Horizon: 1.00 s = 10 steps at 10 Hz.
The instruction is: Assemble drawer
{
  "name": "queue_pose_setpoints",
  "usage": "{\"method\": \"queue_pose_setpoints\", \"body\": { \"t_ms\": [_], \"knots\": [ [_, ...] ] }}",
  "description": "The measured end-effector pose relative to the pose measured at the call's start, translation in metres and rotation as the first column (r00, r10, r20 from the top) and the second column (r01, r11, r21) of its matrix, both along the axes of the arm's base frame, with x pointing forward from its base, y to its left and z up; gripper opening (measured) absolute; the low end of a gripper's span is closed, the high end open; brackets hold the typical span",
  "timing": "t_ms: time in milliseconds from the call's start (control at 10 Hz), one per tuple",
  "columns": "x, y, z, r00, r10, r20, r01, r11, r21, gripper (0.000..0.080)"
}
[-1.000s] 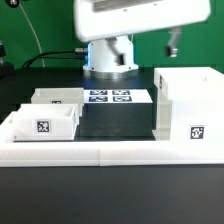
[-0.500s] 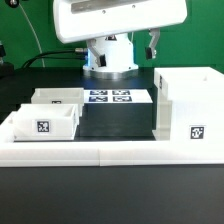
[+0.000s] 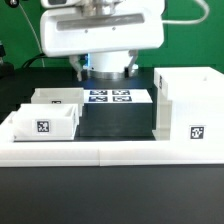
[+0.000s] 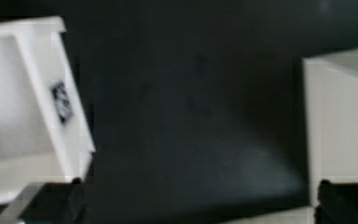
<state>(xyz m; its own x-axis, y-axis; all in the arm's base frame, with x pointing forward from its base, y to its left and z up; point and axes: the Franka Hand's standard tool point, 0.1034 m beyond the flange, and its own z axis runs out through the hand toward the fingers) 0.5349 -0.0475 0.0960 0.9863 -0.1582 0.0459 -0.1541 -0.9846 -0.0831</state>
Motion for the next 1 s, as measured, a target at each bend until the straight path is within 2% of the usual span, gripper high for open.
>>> {"method": "queue_pose_setpoints", "body": {
  "t_ms": [300,700,900,1000],
  "knots": [
    [-0.005,-0.033,-0.023,0.999,0.03,0.011,-0.03,0.999,-0.035,0.0649],
    [-0.003,-0.028,-0.021,1.0,0.027,0.012,-0.027,0.999,-0.033,0.0649],
    [-0.006,-0.038,-0.025,0.997,0.077,-0.003,-0.077,0.997,-0.031,0.0649],
    [-0.01,-0.044,-0.035,0.997,0.075,-0.015,-0.075,0.997,-0.032,0.0649]
  ]
}}
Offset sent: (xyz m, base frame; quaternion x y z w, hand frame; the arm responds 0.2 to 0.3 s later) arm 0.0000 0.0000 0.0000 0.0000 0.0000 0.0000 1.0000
